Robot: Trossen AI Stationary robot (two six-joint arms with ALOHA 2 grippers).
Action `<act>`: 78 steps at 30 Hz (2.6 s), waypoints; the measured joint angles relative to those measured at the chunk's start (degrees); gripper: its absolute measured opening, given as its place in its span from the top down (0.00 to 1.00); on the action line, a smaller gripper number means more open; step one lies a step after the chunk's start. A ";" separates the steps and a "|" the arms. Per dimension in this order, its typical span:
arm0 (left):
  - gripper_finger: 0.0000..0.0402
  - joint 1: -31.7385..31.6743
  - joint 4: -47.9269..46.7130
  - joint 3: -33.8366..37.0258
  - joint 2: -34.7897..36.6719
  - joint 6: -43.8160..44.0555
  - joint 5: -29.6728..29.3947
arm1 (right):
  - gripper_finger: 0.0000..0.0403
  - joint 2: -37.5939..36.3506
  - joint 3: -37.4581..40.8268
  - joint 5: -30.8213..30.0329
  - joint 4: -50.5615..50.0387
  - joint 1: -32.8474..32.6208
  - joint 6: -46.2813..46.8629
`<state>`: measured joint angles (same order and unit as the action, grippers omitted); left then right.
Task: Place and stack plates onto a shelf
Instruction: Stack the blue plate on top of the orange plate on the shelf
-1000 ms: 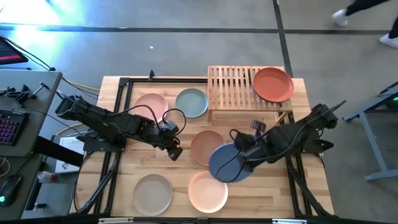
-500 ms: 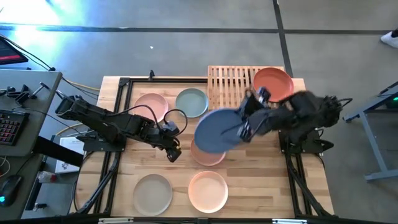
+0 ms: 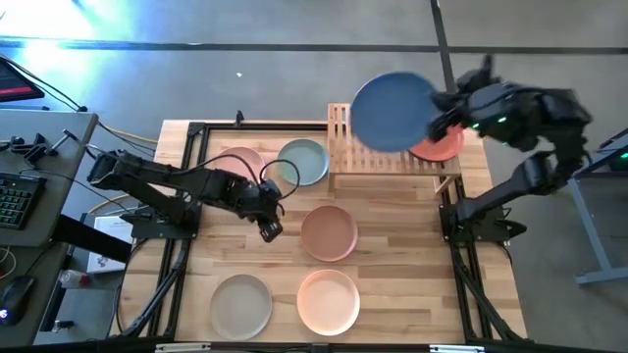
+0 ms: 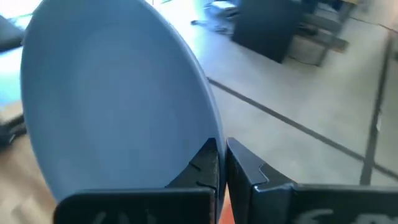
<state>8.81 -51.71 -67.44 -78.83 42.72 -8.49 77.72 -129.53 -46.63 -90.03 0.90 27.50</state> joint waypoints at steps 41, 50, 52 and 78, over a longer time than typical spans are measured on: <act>0.75 -24.90 1.03 -0.02 0.00 -34.95 -0.02 | 1.00 -42.78 71.93 -4.12 2.03 15.74 81.41; 0.75 -25.46 1.02 0.00 0.00 -35.04 -0.02 | 1.00 -42.66 79.21 -3.52 9.95 15.74 89.53; 0.75 -25.46 1.02 -0.02 0.00 -35.06 -0.02 | 1.00 -42.41 79.85 -3.24 11.61 15.74 89.54; 0.75 -25.46 0.95 -0.02 0.00 -34.89 -0.02 | 1.00 -37.60 78.83 1.15 11.95 20.13 83.02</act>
<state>-16.64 -50.76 -67.46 -78.83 7.84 -8.51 40.12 -50.70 -45.48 -78.09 21.04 110.52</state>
